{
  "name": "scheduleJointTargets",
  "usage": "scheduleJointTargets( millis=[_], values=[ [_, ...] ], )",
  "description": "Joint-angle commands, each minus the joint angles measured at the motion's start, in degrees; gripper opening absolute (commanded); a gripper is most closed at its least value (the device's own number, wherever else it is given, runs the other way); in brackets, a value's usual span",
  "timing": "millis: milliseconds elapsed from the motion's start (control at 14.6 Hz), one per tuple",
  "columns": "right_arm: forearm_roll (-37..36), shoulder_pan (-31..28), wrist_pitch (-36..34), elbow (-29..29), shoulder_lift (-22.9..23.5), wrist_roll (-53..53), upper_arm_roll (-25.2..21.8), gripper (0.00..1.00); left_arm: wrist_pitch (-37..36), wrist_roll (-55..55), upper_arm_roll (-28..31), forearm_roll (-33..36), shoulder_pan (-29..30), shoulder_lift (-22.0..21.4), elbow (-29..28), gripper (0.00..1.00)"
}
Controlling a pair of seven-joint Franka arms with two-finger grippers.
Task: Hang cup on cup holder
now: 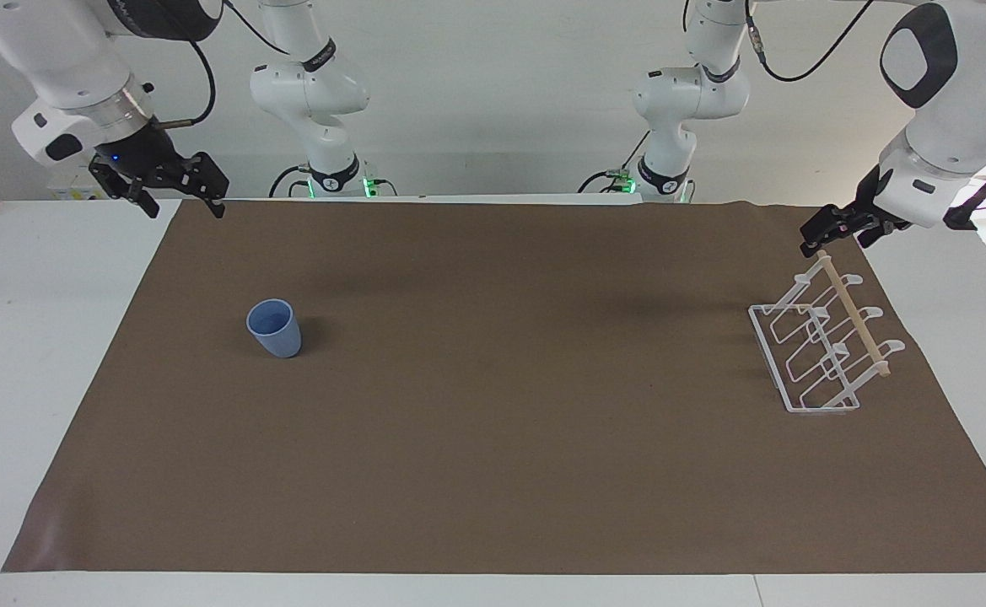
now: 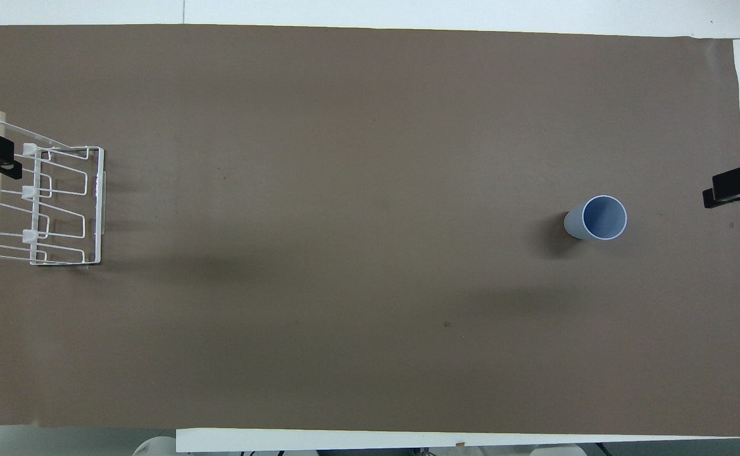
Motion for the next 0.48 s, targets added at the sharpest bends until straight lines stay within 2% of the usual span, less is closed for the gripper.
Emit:
scheduleJointTargets(
  millis=[0, 205, 411],
  values=[
    [-0.7, -0.3, -0.3, 0.0, 0.0, -1.2, 0.1, 1.00, -0.4, 0.4, -0.1, 0.9, 0.2, -0.6, -0.6, 1.00],
    [-1.0, -0.2, -0.3, -0.8, -0.3, -1.2, 0.1, 1.00, -0.4, 0.5, -0.1, 0.9, 0.2, -0.6, -0.6, 1.00],
    [-0.9, 0.0, 4.7, -5.9, -2.5, -3.2, 0.1, 1.00, -0.4, 0.4, -0.1, 0.9, 0.2, -0.6, -0.6, 1.00]
  ],
)
